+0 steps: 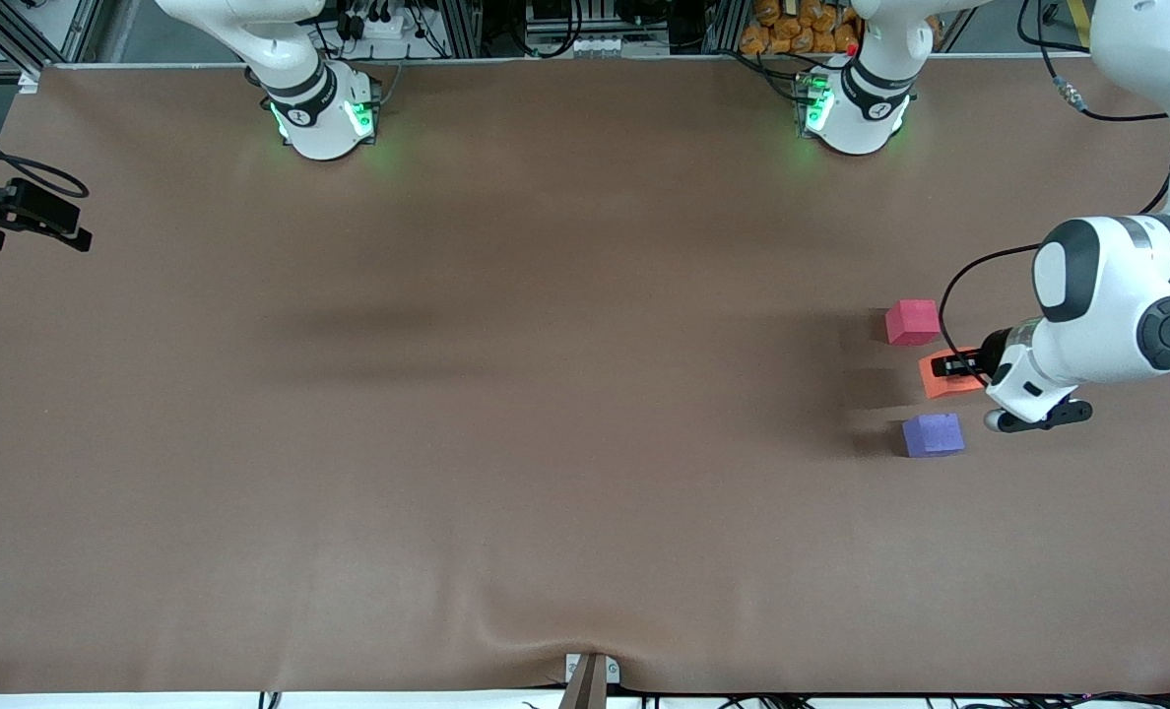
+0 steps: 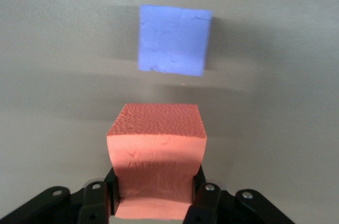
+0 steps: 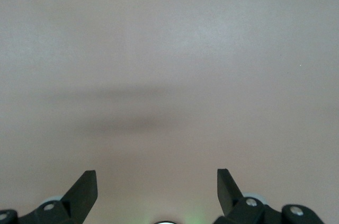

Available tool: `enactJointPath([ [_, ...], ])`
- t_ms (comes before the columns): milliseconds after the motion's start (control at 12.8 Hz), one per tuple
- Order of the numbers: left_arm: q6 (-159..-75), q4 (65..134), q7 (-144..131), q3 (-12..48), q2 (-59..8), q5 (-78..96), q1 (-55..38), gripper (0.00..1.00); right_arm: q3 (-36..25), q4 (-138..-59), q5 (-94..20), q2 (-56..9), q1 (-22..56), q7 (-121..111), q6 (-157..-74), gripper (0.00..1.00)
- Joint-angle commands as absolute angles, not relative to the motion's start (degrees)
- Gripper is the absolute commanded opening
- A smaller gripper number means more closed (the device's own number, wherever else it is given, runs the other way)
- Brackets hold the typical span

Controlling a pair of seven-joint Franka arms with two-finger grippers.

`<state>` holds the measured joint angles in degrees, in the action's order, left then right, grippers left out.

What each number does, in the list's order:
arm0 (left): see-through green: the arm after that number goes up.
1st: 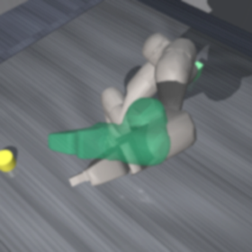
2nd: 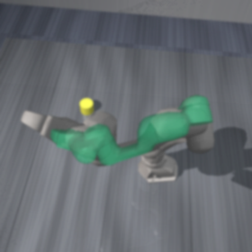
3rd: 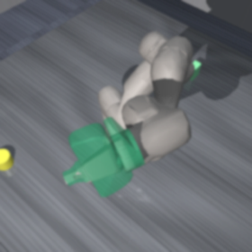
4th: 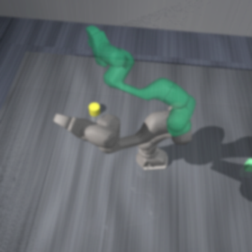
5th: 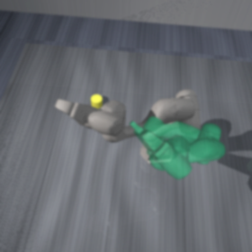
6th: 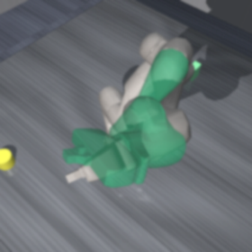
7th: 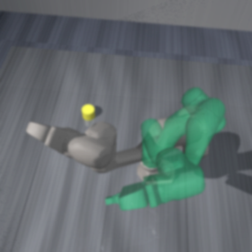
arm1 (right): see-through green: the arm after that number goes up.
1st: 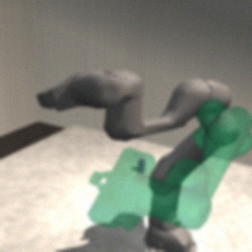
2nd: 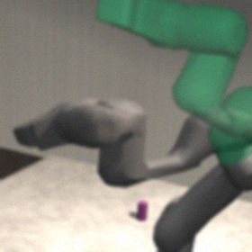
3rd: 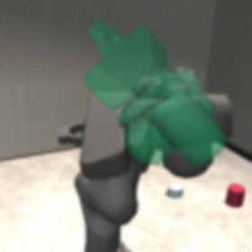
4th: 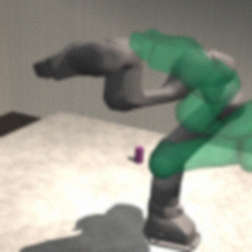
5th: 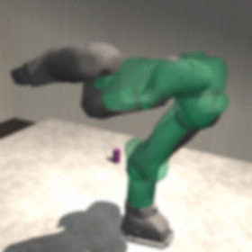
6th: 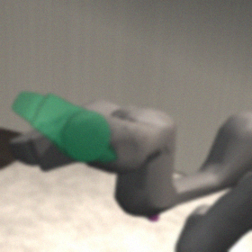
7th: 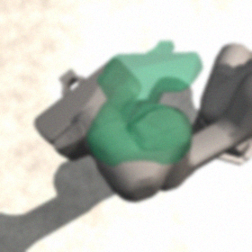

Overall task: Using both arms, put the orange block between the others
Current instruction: 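Lower the orange cube between the pink and purple cubes, open gripper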

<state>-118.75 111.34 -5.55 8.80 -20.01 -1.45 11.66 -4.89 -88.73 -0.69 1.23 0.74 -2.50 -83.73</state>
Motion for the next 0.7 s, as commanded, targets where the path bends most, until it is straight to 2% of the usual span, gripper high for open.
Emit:
enactJointPath([
  [0,-122.8,114.2,-4.5,9.8,-20.4,-2.5,12.5,0.00,-4.3,-87.5,-1.1,0.6,0.0,-2.7,-82.9,1.00],
  [467,-128.8,117.1,-3.9,9.8,-22.1,-2.5,13.6,0.00,-4.3,-87.5,-1.1,0.6,0.1,-2.8,-82.9,1.00],
  [623,-129.9,117.3,-3.3,10.0,-22.8,-2.6,13.4,0.04,-4.3,-87.5,-1.1,0.6,0.1,-2.8,-82.9,1.00],
])
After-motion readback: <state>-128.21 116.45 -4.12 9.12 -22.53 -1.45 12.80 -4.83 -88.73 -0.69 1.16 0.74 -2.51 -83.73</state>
